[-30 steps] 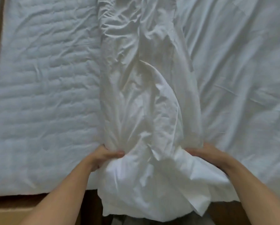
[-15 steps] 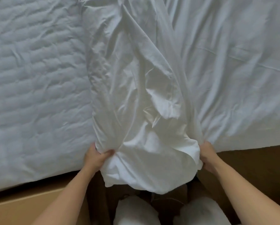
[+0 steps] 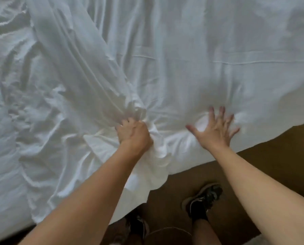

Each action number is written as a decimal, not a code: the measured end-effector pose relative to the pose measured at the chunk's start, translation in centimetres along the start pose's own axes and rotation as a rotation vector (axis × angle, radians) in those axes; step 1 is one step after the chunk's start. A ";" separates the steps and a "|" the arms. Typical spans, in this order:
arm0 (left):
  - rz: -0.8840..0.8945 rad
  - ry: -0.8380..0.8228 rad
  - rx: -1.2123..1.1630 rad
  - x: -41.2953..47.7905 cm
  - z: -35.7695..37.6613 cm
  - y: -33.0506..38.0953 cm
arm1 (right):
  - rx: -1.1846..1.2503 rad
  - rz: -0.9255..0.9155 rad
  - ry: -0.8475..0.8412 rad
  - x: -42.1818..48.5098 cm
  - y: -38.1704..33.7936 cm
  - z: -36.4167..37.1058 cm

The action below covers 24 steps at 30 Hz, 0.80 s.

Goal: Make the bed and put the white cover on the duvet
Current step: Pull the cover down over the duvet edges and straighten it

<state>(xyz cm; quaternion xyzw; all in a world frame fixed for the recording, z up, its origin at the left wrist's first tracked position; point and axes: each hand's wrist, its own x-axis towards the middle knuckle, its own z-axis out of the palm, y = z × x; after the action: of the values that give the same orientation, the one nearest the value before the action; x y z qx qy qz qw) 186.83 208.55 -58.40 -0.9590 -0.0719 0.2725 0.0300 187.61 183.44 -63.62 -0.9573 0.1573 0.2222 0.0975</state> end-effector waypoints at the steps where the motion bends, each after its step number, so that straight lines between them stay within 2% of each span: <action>1: 0.018 0.028 0.019 0.2 -0.5 2.4 | 0.028 0.030 -0.057 1.8 1.7 -0.4; 3: 0.123 0.059 0.009 -0.5 -0.3 8.4 | 0.106 0.064 -0.107 4.7 4.3 -1.4; 5: 0.204 0.000 0.010 -1.3 1.0 15.1 | 0.187 0.120 -0.117 7.2 6.5 -3.4; 10: 0.276 -0.046 -0.113 1.0 1.2 31.4 | 0.238 0.171 -0.077 13.9 16.1 -9.3; 16: 0.109 -0.051 -0.174 8.8 -2.5 46.0 | 0.205 0.103 0.078 23.6 25.1 -15.5; 21: 0.163 -0.054 -0.214 14.7 -6.6 56.3 | 0.306 0.307 -0.075 34.1 33.0 -20.8; 24: 0.081 -0.060 -0.328 18.5 -9.4 62.8 | 0.359 0.382 -0.086 39.5 35.8 -23.0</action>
<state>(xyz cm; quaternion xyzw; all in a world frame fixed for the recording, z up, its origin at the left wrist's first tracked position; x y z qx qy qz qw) 215.01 149.21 -66.11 -0.9446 -0.0776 0.2864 -0.1403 217.97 134.05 -65.52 -0.8672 0.3678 0.2457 0.2288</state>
